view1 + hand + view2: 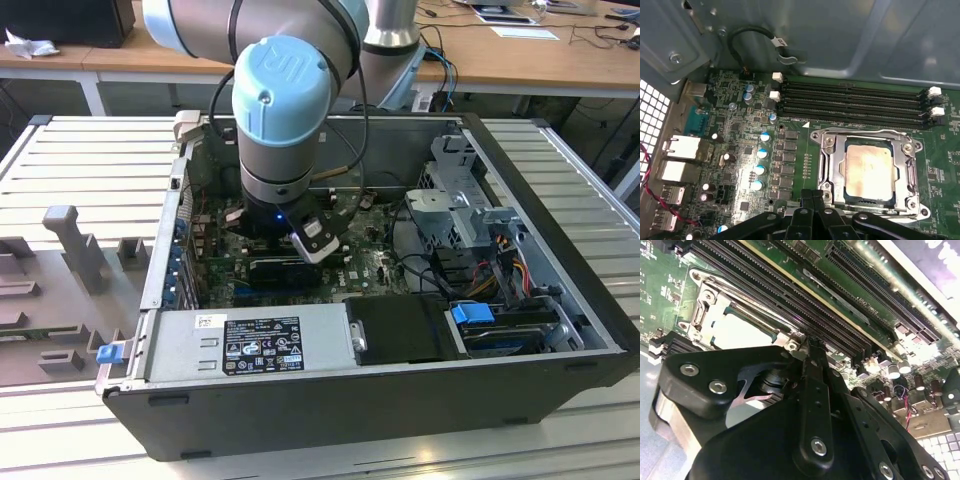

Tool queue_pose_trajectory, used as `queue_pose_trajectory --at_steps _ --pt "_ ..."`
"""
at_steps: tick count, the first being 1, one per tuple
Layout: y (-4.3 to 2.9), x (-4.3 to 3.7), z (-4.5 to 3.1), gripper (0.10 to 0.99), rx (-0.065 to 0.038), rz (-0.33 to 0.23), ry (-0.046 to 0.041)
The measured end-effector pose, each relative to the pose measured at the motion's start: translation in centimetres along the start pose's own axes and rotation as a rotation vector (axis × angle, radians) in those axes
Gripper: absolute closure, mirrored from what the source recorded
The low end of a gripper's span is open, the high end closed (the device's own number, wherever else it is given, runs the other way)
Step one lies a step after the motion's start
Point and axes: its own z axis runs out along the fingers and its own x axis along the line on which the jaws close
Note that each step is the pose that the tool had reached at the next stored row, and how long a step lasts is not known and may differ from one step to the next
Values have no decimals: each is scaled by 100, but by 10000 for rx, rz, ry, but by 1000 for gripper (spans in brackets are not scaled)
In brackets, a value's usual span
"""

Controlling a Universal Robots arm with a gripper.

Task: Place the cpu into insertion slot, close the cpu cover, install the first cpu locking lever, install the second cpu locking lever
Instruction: 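Install the second cpu locking lever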

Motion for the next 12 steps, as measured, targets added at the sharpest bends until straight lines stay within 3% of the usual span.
queue_pose_trajectory --at_steps 3,5,12 --pt "9 4 -23 980 -29 0 -6" --pt "45 3 -123 980 -26 1 -3" --pt "130 2 -358 980 -26 3 2"
